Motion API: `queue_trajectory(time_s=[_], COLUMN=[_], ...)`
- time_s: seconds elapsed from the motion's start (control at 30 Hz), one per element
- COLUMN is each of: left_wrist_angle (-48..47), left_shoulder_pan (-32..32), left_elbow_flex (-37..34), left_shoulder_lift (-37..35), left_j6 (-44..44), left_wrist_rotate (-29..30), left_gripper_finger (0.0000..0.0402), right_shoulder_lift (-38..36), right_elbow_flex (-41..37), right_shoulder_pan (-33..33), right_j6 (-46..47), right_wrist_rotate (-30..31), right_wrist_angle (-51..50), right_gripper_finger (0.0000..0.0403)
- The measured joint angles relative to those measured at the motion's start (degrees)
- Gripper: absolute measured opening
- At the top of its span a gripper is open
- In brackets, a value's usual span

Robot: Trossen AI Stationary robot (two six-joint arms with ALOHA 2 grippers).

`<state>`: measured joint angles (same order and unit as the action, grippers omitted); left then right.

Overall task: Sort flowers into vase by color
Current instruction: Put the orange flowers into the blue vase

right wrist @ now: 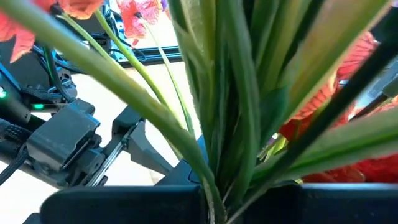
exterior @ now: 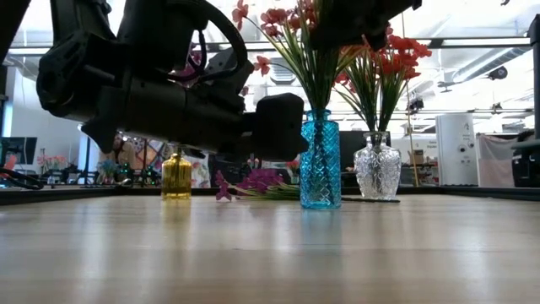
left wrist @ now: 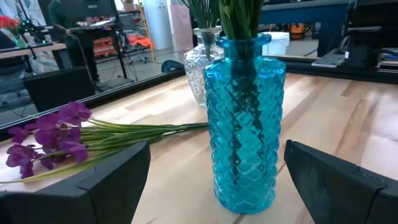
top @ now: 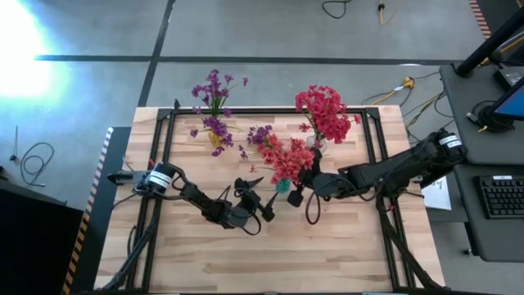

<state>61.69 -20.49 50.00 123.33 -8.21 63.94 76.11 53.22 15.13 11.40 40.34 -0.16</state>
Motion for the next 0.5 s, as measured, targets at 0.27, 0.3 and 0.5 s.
queue_trajectory(time_s=[0.27,0.3,0.5], left_wrist_angle=[0.00,0.00,0.00], left_shoulder_pan=[0.00,0.00,0.00], left_elbow_flex=[-0.17,-0.23,-0.33], left_shoulder_lift=[0.00,0.00,0.00], left_j6=[0.03,0.03,0.05], left_wrist_rotate=[0.04,0.02,0.04], left_gripper_finger=[0.0355,0.0355,0.0355], right_shoulder_lift=[0.56,0.56,0.62], right_elbow_flex=[0.02,0.01,-0.12], right_shoulder_pan=[-0.17,-0.17,-0.17], right_j6=[0.52,0.10,-1.21], right_wrist_rotate=[0.00,-0.03,0.02], right_wrist_angle=[-0.13,-0.01,1.60], right_gripper_finger=[0.0013,0.0013,0.0013])
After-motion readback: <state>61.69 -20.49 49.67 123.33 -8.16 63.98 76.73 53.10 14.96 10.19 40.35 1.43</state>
